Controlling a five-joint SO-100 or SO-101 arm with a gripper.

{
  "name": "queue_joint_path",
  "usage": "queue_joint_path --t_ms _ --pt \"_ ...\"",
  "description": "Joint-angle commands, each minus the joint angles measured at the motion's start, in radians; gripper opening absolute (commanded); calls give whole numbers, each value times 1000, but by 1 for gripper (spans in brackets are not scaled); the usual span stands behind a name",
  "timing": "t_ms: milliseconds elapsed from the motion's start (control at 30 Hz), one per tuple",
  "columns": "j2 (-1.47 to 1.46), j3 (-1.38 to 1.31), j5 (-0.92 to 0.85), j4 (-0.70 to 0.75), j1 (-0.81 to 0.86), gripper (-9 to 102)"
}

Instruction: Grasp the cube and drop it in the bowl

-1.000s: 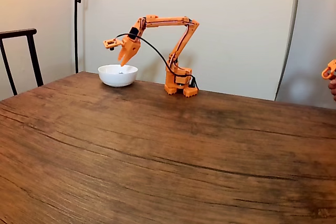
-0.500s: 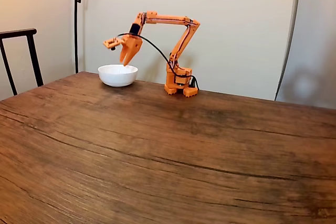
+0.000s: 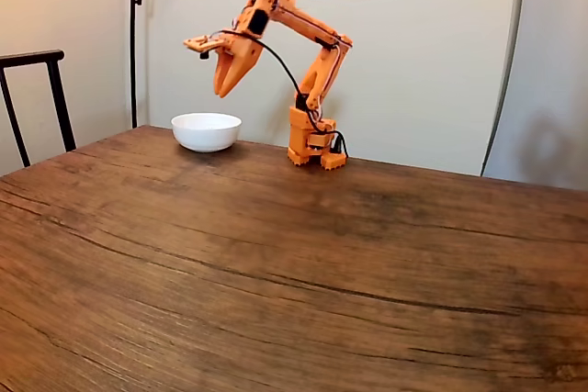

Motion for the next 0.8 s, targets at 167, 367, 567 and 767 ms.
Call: queue_joint_path --t_ms 167,367,567,767 --pt "34 -28 -138 -6 -330 4" --pt "138 61 -129 8 -436 4" --pt "482 379 -124 -25 -448 4" --pt "885 684 -117 -29 -449 4"
